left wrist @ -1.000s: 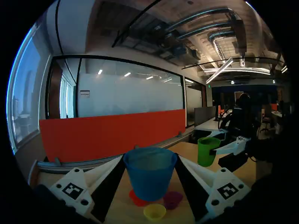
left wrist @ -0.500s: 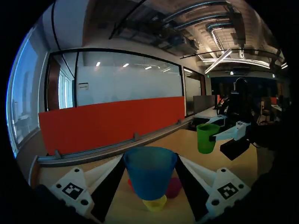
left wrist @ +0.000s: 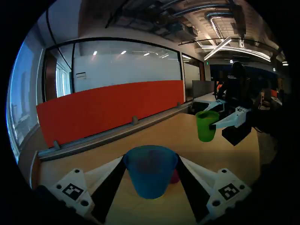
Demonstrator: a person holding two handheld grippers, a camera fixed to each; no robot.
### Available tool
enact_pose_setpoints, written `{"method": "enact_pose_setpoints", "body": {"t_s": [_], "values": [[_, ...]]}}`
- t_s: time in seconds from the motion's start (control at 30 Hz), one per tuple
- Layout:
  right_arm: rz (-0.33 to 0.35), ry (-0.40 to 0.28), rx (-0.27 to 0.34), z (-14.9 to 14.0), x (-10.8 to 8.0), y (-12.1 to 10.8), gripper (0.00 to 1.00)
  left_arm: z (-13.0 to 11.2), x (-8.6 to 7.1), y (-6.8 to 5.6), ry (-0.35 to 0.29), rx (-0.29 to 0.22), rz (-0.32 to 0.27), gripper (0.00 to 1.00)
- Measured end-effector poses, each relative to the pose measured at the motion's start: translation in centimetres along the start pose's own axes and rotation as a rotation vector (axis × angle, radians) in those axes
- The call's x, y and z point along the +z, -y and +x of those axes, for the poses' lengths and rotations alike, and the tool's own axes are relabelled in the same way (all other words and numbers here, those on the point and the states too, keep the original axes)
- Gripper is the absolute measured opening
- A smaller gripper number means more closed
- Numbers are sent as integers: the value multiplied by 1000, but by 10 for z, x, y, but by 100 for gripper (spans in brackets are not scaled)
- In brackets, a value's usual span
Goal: Pour water
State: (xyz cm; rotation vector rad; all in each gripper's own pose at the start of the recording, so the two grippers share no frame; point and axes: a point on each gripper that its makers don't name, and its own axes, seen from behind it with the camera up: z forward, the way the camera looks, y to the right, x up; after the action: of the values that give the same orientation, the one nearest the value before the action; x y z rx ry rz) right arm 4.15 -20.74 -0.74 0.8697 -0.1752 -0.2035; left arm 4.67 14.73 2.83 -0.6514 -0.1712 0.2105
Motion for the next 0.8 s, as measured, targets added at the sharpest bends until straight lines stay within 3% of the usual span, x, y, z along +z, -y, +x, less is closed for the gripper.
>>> {"method": "enact_pose_setpoints", "body": {"t_s": [0.37,0.8], "values": [[19,99,-7,-33,4,-1,91,-51,3,-10,133,51,-17,90],[32,206,-16,-73,8,-4,91,-108,-1,-31,269,82,-88,90]]}}
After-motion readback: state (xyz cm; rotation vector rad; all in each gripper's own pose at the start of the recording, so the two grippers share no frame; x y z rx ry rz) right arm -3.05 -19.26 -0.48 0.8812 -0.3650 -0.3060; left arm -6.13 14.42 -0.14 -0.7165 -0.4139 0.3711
